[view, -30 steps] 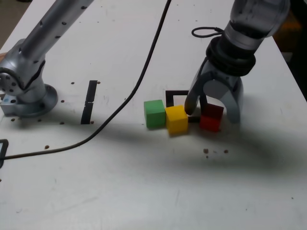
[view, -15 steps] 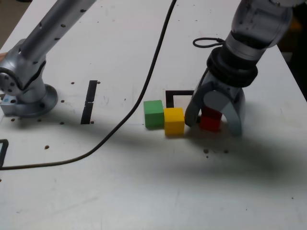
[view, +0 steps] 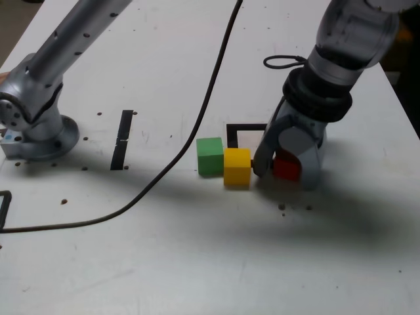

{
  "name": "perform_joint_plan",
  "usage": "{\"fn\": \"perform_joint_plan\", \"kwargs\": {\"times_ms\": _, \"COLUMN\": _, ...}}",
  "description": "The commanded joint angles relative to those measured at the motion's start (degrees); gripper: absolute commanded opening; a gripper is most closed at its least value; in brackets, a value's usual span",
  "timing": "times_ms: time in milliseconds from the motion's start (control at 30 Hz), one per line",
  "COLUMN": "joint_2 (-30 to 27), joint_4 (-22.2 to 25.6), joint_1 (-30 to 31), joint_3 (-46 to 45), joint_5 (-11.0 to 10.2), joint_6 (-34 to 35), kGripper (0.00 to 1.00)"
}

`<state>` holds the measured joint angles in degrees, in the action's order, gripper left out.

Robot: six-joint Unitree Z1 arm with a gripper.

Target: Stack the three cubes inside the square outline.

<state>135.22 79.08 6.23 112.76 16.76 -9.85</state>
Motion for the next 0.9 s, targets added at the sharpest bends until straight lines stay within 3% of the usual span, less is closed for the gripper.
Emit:
{"fn": "perform_joint_plan", "kwargs": {"times_ms": 0, "joint_2": 0.4, "joint_4": -0.1, "joint_1": 0.0, "joint_3": -0.1, "joint_5": 0.4, "joint_6": 0.1, "kGripper": 0.25}}
{"fn": "perform_joint_plan", "kwargs": {"times_ms": 167, "joint_2": 0.1, "joint_4": 0.0, "joint_1": 0.0, "joint_3": 0.0, "joint_5": 0.4, "joint_6": 0.3, "kGripper": 0.17}}
{"fn": "perform_joint_plan", "kwargs": {"times_ms": 300, "joint_2": -1.3, "joint_4": 0.4, "joint_1": 0.0, "joint_3": 0.2, "joint_5": -0.9, "joint_6": 1.6, "kGripper": 0.16}}
{"fn": "perform_joint_plan", "kwargs": {"times_ms": 667, "joint_2": -9.7, "joint_4": 3.6, "joint_1": -1.6, "joint_3": -1.9, "joint_5": -8.4, "joint_6": 5.5, "kGripper": 0.16}}
{"fn": "perform_joint_plan", "kwargs": {"times_ms": 867, "joint_2": -10.1, "joint_4": 2.5, "joint_1": -4.2, "joint_3": -6.1, "joint_5": -8.5, "joint_6": 4.9, "kGripper": 0.16}}
